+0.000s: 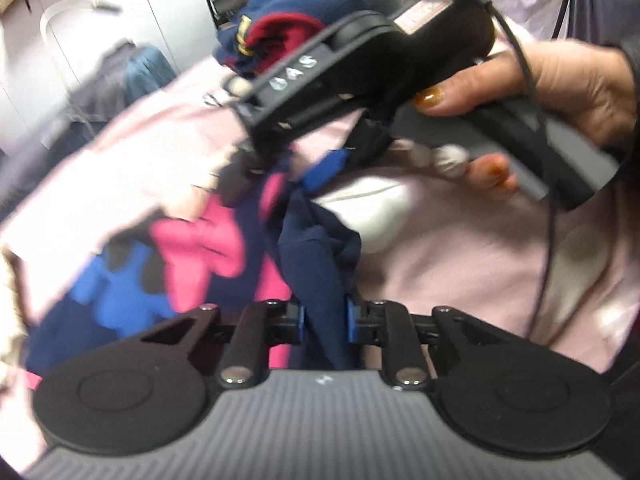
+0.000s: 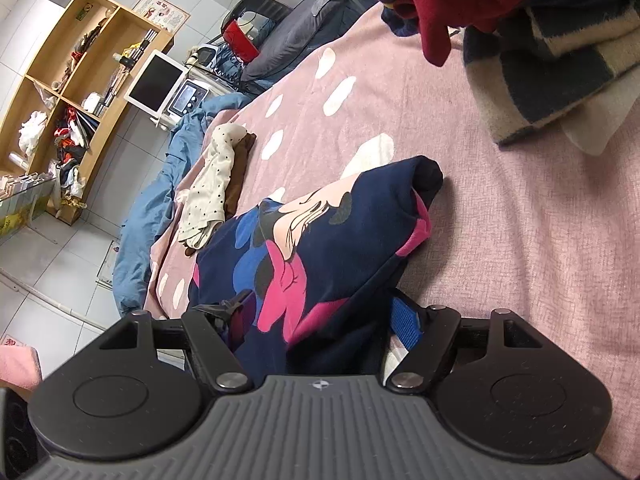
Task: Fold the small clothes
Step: 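Lift the folded sweatshirt off the bedspread with both grippers, then carry the folded sweatshirt with both grippers toward the stack of folded clothes, then lower the sweatshirt onto the clothes stack and open both grippers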
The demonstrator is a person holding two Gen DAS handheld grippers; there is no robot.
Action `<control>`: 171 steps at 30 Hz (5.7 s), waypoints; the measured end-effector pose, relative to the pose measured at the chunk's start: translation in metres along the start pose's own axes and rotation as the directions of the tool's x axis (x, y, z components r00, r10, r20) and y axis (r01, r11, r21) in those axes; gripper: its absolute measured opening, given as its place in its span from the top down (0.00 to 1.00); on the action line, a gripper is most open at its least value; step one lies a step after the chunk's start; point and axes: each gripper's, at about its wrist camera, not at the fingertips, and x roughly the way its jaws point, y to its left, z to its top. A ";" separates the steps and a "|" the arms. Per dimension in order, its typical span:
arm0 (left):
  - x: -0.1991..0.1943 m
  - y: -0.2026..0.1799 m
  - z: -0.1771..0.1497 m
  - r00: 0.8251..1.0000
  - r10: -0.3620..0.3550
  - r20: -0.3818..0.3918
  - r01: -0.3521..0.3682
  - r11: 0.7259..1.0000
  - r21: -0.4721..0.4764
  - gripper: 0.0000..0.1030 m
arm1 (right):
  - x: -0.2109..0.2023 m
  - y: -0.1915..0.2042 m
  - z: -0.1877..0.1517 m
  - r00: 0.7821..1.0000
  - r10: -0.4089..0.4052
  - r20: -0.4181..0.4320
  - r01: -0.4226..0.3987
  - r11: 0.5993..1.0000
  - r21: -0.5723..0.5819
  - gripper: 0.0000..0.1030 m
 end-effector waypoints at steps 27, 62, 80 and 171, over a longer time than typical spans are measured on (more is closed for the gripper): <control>-0.073 0.173 -0.120 0.979 0.080 0.186 0.058 0.768 -0.637 0.87 | 0.131 0.149 0.036 0.994 0.039 -0.102 -0.046 0.997 -0.064 0.83; -0.038 0.208 -0.192 0.968 0.248 0.042 -0.166 0.754 -0.635 0.35 | 0.151 0.163 -0.002 0.990 -0.083 0.112 0.123 0.899 -0.420 0.32; -0.001 0.299 -0.218 0.974 -0.112 0.198 0.224 0.623 -0.749 0.14 | 0.145 0.092 -0.004 0.999 0.038 0.030 -0.037 0.999 -0.040 0.00; 0.052 0.502 -0.191 0.898 0.427 -0.110 -0.348 0.533 -0.771 0.11 | 0.426 0.292 0.180 0.997 -0.047 0.069 0.080 0.767 -0.637 0.51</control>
